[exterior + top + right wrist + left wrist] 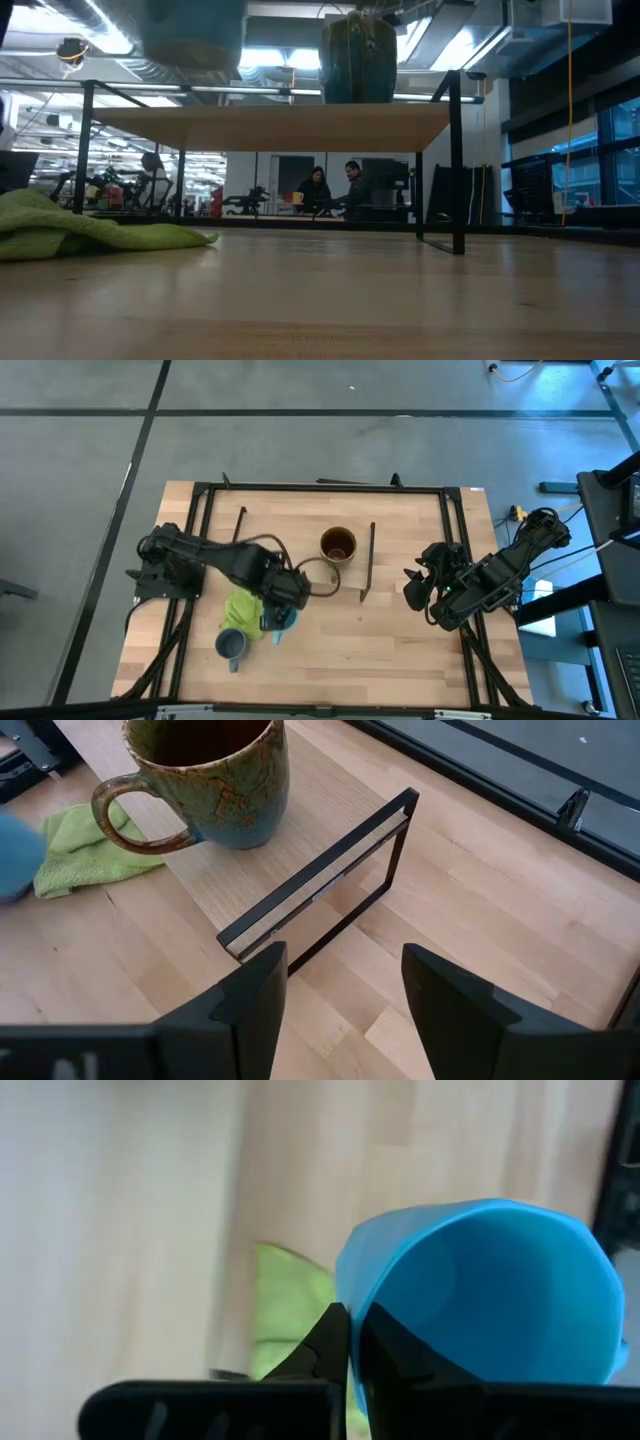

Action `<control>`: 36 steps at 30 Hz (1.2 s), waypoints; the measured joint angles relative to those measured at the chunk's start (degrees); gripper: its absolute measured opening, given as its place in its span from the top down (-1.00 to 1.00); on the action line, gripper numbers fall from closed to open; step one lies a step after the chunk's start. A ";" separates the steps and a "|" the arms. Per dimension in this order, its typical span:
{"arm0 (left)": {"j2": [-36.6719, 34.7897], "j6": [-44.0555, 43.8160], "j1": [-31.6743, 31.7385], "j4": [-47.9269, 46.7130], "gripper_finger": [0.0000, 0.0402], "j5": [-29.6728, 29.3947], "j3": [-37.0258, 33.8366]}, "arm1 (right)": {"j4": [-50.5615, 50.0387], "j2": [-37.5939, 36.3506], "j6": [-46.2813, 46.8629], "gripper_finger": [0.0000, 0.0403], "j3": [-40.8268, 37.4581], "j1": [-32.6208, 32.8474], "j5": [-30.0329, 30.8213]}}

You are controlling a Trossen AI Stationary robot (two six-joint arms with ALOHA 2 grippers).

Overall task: Stack small to large cups/mugs on shelf
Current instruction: Put the blue mug on the shelf

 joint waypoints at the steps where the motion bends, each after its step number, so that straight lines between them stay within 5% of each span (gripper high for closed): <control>1: -0.04 0.80 0.66 -0.60 0.97 -0.93 0.98 | 0.00 0.00 0.00 0.00 0.00 0.00 0.02; 16: -1.86 17.39 15.78 -0.19 0.97 -3.59 3.37 | 0.00 0.04 0.39 0.00 0.00 0.02 -0.39; 21: -2.09 19.96 21.36 -0.18 0.97 0.10 3.40 | 0.00 0.04 0.42 0.00 0.00 0.00 -0.39; 36: -2.06 25.98 27.49 -0.17 0.97 3.64 3.40 | 0.00 0.04 0.44 0.00 0.00 0.02 -0.44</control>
